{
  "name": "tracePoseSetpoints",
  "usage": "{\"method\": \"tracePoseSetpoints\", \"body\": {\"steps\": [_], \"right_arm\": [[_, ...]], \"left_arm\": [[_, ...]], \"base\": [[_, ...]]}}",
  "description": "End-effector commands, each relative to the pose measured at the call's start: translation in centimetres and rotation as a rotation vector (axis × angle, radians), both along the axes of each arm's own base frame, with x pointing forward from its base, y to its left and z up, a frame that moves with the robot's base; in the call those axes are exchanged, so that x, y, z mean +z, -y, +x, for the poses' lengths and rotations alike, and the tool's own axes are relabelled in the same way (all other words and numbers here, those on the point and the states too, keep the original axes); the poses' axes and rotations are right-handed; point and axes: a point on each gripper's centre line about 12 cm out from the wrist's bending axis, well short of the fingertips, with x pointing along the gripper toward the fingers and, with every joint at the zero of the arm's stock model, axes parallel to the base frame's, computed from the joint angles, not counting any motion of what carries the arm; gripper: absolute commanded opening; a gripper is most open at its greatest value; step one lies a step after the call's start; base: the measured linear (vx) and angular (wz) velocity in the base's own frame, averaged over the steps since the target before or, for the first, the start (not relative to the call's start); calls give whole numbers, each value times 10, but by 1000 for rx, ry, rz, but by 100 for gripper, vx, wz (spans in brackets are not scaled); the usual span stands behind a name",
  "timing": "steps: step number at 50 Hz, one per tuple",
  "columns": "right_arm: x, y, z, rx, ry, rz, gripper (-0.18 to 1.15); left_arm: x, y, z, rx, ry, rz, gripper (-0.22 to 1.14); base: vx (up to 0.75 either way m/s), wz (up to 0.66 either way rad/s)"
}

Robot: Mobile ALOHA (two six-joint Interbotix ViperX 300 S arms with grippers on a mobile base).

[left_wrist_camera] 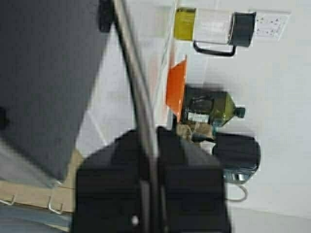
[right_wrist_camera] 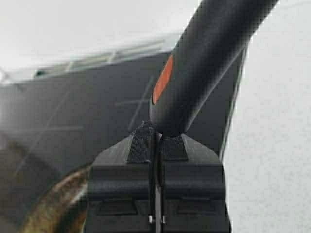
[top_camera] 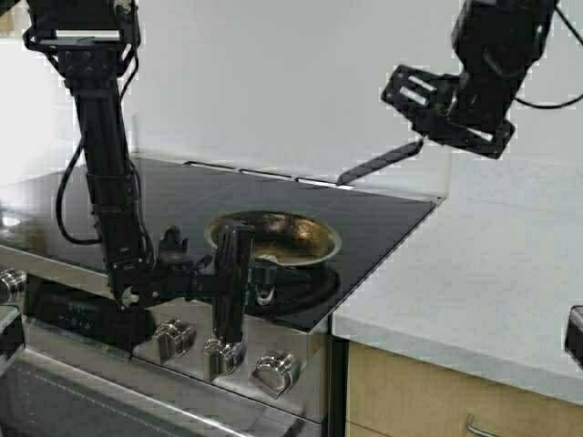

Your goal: Add oil to the pan and cook the shrimp and serve it

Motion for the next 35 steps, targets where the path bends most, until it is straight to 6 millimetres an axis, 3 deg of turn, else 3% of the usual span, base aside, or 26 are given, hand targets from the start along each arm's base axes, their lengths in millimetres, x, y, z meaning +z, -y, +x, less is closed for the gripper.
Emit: {"method": "tracePoseSetpoints", "body": {"steps": [1,8,23,35], "right_arm": [[5,-6,6,21,25,-10,8],[-3,-19,19,60,36,-96,8],[-8,-55,43,63,47,-507,8],[-24,-74,67,67,64,-533,8]], "left_arm": [[31,4,7,-9,81,-25,4],[45,4,5,-13,96,-26,3],[56,2,-8,-67,89,16,3],[55,2,-10,-72,82,28,3]], "base": [[0,0],[0,0],[0,0],[0,0]]}}
